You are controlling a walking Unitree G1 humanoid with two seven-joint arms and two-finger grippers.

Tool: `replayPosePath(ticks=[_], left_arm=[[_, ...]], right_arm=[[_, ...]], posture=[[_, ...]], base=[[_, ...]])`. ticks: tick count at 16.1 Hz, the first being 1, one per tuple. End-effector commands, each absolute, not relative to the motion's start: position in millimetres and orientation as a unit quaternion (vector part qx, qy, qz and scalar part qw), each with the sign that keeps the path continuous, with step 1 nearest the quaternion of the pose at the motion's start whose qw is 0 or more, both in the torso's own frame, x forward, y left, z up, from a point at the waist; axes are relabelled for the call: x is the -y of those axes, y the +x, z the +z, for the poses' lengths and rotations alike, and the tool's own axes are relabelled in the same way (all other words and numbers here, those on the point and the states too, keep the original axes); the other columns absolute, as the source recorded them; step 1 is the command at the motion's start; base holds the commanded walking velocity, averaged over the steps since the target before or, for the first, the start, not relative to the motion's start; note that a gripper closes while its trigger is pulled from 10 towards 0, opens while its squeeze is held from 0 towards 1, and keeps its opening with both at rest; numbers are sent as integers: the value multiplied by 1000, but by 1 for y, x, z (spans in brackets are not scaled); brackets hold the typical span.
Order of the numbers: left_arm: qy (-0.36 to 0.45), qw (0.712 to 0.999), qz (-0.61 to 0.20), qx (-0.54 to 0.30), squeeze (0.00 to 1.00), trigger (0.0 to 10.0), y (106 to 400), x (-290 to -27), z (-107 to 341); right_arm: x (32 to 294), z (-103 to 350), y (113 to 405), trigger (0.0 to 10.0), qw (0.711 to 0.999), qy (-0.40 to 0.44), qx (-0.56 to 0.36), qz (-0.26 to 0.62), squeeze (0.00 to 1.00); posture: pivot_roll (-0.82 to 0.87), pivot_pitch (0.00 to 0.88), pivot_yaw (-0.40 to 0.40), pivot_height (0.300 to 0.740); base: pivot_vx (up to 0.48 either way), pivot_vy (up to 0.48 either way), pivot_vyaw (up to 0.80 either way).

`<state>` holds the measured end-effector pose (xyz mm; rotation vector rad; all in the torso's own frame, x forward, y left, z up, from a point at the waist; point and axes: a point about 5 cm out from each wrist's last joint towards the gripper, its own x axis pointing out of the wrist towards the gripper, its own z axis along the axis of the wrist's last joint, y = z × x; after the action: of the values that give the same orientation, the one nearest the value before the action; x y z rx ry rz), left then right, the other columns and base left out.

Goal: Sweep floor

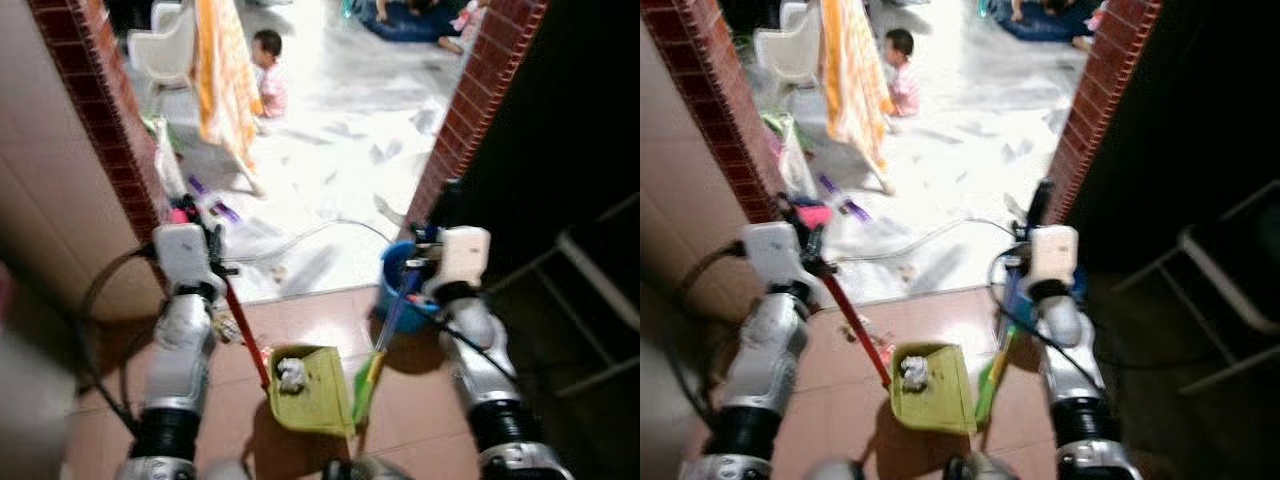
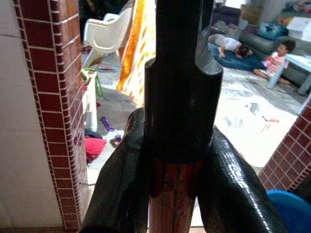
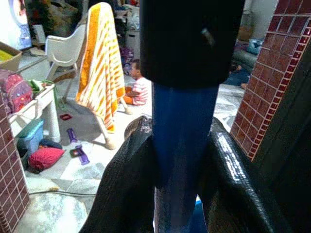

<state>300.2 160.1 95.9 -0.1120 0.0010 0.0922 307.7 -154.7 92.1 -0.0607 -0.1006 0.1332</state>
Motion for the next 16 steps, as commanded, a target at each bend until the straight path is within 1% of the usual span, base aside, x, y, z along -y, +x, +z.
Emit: replayPosePath(ticks=[1,7,12,14,16], left_arm=[[-55,997,39,38,0,10000,305,-156,115],[-54,997,47,42,0,10000,309,-159,121],[-62,993,71,67,0,10000,312,-167,138],[-82,987,102,91,0,10000,314,-180,156],[-93,983,118,103,0,10000,315,-187,164]], right_arm=[[162,100,310,10000,995,-35,69,57,0],[163,100,312,10000,996,-31,67,54,0],[164,102,314,10000,996,-35,72,50,0],[170,99,314,10000,995,-52,66,45,0],[175,98,314,10000,995,-67,61,35,0]], posture=[[-30,0,-32,740],[-28,0,-29,740],[-33,0,-24,740],[-34,0,-23,740],[-35,0,-26,740]], base=[[0,-300,0],[0,-280,0],[0,0,0],[0,0,0],[0,0,0]])
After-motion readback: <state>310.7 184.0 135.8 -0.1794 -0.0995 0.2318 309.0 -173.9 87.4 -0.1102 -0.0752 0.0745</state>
